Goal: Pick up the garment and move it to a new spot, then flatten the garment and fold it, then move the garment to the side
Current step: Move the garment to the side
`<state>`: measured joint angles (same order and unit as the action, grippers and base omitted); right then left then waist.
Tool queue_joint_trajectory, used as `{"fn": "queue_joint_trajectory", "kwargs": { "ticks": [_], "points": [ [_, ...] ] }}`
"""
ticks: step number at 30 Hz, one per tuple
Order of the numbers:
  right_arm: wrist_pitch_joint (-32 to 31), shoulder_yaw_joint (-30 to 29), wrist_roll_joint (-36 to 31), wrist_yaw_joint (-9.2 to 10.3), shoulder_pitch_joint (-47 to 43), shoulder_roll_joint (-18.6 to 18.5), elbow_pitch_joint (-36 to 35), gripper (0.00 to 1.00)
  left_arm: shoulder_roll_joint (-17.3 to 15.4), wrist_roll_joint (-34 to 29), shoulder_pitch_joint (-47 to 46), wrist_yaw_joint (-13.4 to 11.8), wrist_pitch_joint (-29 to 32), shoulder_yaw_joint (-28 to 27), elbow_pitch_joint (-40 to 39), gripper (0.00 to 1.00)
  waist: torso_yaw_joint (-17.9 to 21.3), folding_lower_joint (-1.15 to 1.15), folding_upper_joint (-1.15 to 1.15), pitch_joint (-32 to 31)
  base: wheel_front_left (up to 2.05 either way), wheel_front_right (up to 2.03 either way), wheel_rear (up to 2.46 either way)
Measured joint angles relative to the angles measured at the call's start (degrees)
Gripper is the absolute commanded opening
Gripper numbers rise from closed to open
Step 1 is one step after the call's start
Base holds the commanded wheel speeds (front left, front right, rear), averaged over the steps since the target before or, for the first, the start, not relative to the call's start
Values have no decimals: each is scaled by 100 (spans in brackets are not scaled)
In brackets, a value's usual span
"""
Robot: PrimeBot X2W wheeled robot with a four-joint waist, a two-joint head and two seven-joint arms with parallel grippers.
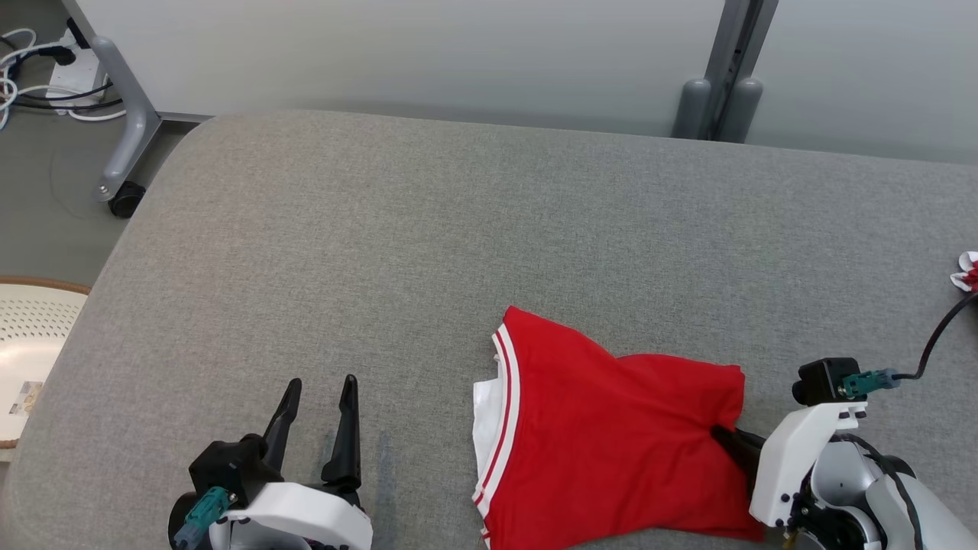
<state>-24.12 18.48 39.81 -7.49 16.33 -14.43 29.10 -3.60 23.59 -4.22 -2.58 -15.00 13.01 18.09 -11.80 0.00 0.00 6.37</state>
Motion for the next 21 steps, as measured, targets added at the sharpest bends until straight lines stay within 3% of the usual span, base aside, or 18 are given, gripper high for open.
{"fn": "queue_joint_trajectory", "kwargs": {
  "ticks": [9, 21],
  "points": [
    [428, 265, 93, -2, 291, -259, 4, 0, 25, -80, 1, 36, 0, -90, -5, 100, 294, 0, 0, 12, 0, 0, 0],
    [810, -344, -24, -1, 546, -808, -121, 0, 30, -225, -20, 88, -9, -104, -59, 100, 1265, 0, 0, 31, 0, 0, 0]
  ]
}}
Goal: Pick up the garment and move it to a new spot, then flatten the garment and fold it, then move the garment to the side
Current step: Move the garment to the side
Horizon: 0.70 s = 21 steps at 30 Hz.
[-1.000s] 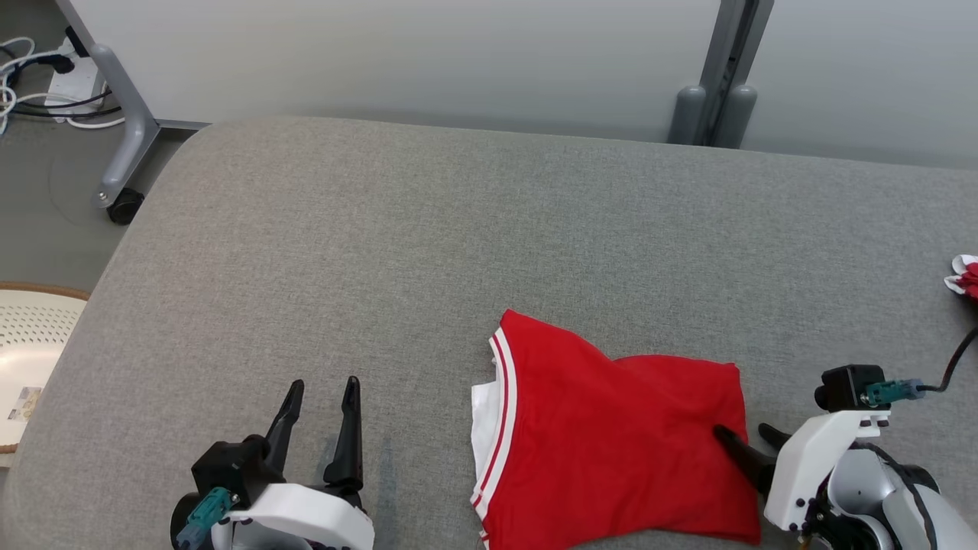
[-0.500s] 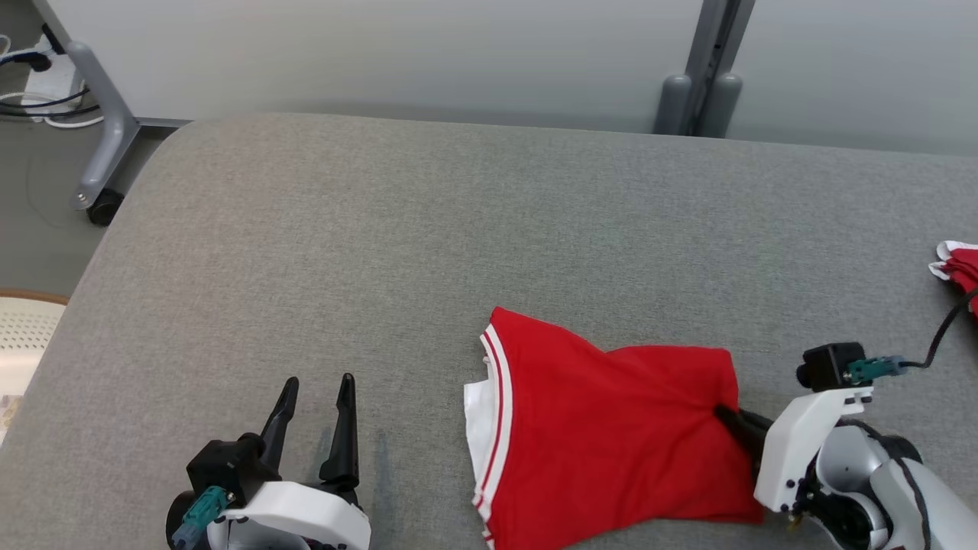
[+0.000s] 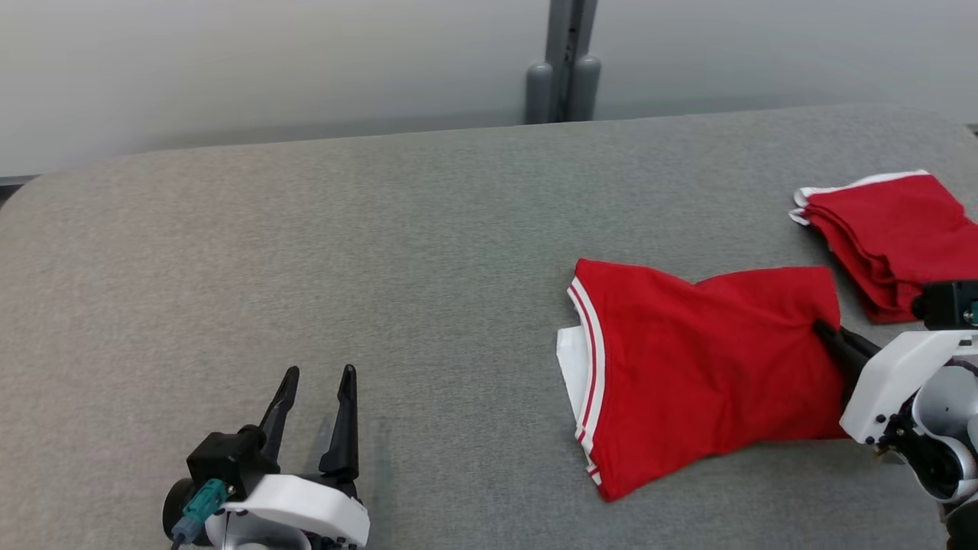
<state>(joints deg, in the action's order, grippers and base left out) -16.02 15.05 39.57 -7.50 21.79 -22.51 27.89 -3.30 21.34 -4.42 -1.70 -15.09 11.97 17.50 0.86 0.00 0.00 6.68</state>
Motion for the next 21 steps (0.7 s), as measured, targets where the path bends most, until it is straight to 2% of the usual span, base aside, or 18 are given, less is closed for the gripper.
{"fn": "queue_joint_trajectory", "kwargs": {
  "ticks": [7, 12, 16, 21],
  "points": [
    [62, -225, -149, 0, 229, 24, -77, 0, -90, -86, -223, 32, 7, 57, -15, 100, 716, 0, 0, 148, 0, 0, 0],
    [77, -235, -246, 0, 440, 148, -80, 0, -110, -120, -404, 47, 45, 122, -1, 100, 1076, 0, 0, 324, 0, 0, 0],
    [92, -165, -309, 0, 625, 202, -104, 0, -108, -126, -454, 63, 45, 182, 67, 100, 1146, 0, 0, 376, 0, 0, 0],
    [-12, -119, -483, 0, 1063, 100, -115, 0, -102, -80, -453, 62, 43, 182, 151, 100, 936, 0, 0, 271, 0, 0, 0]
  ]
}}
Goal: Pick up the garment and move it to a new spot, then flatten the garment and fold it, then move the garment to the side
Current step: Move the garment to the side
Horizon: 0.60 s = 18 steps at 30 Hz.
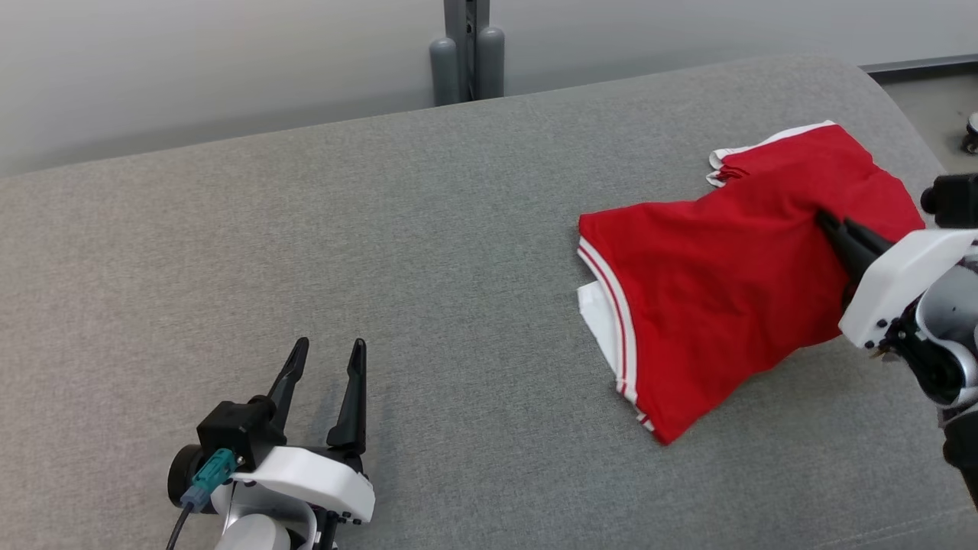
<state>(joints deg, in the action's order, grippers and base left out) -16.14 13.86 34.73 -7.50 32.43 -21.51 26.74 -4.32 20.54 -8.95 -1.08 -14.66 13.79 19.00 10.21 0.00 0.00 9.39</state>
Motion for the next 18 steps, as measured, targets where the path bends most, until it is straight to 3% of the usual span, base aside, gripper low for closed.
{"fn": "queue_joint_trajectory", "kwargs": {
  "ticks": [7, 18],
  "points": [
    [-185, -212, -289, 0, 642, -238, 254, 0, 43, 69, 5, -2, -18, 15, 47, 100, -348, 0, 0, -95, 0, 0, 0],
    [-453, -364, -1011, 0, 1285, -1082, 662, 0, 89, 88, -5, -23, -33, 0, 18, 100, -759, 0, 0, 98, 0, 0, 0]
  ]
}}
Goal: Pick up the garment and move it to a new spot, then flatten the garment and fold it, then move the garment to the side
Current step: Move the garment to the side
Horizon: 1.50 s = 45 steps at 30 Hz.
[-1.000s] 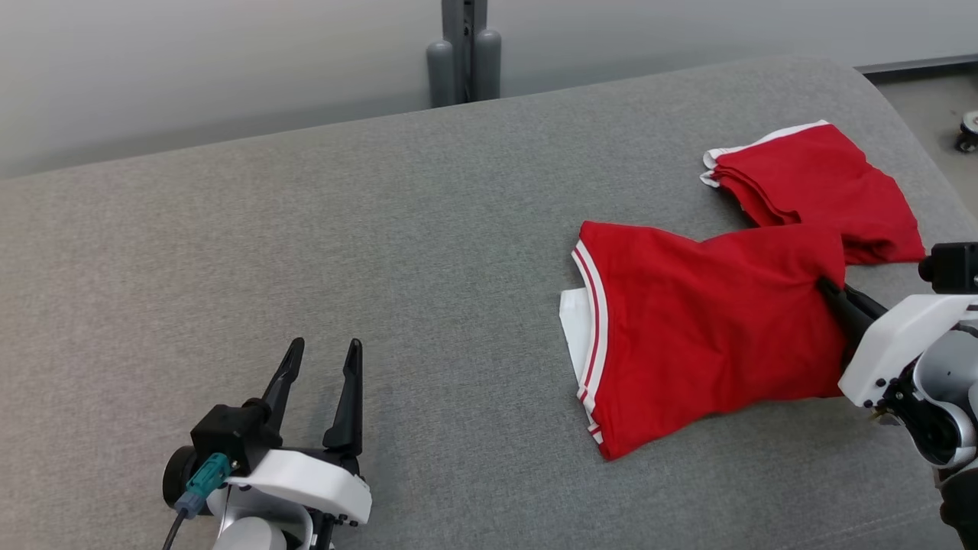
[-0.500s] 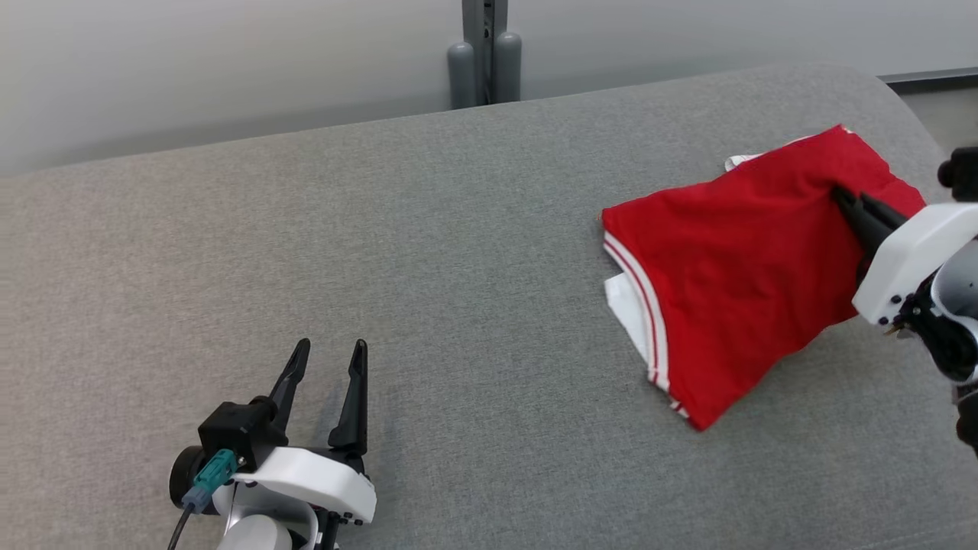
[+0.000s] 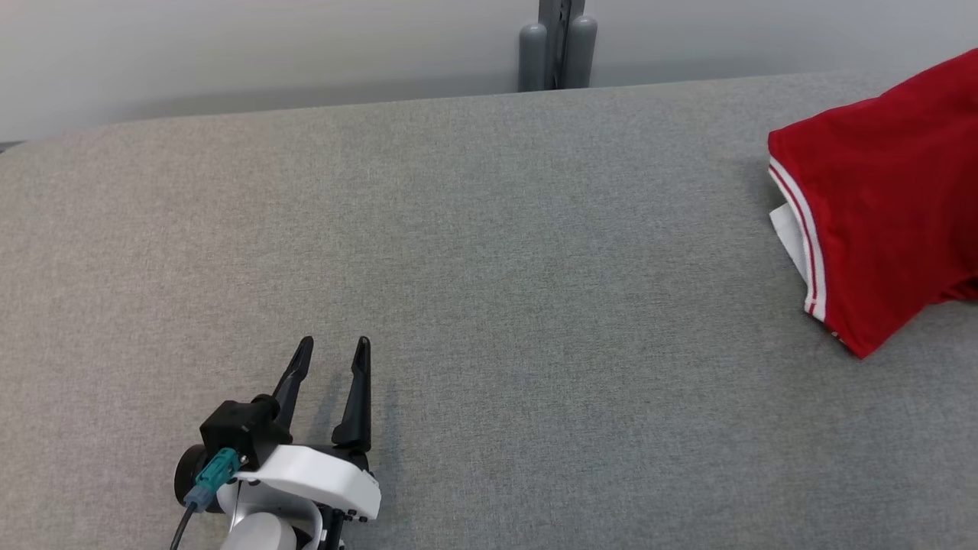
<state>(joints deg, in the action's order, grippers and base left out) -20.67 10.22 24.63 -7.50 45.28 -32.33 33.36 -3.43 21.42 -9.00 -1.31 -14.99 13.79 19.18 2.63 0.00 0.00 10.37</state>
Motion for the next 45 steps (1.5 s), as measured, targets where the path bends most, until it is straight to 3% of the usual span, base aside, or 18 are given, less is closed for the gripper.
{"fn": "queue_joint_trajectory", "kwargs": {
  "ticks": [13, 19, 20, 21, 22, 23, 29, 36, 45],
  "points": [
    [560, -313, -1317, 0, 332, -845, 1177, 0, -83, -175, -254, 30, 0, 35, -105, 100, -396, 0, 0, 765, 0, 0, 0],
    [973, -678, -1957, -1, 535, -918, 1751, 0, -162, -212, -299, 23, 0, 21, -187, 100, -599, 0, 0, 1115, 0, 0, 0],
    [1023, -736, -2082, -1, 554, -910, 1848, 19, -165, -215, -300, 23, -1, 22, -198, 100, -623, 0, 0, 1159, 0, 0, 0],
    [1073, -810, -2199, -1, 583, -899, 1951, 47, -167, -216, -304, 22, 0, 23, -208, 100, -645, 0, 0, 1195, 0, 0, 0],
    [1167, -913, -2306, -1, 602, -883, 2035, 93, -172, -216, -306, 22, -1, 25, -215, 100, -663, 0, 0, 1224, 0, 0, 0],
    [1268, -1004, -2431, 0, 630, -855, 2106, 100, -179, -216, -307, 21, -1, 26, -219, 100, -676, 0, 0, 1246, 0, 0, 0],
    [1637, -1284, -2891, -1, 699, -539, 2401, 100, -224, -222, -307, -9, 3, 48, -232, 100, -649, 0, 0, 1205, 0, 0, 0],
    [2237, -1479, -2973, 0, 879, -48, 2681, 100, -254, -230, -303, -25, 62, 103, -246, 100, -511, 0, 0, 997, 0, 0, 0],
    [2937, -1239, -2464, 0, 966, 454, 2827, 100, -247, -103, -239, -77, 57, 20, -258, 100, -313, 0, 0, 534, 0, 0, 0]
  ]
}}
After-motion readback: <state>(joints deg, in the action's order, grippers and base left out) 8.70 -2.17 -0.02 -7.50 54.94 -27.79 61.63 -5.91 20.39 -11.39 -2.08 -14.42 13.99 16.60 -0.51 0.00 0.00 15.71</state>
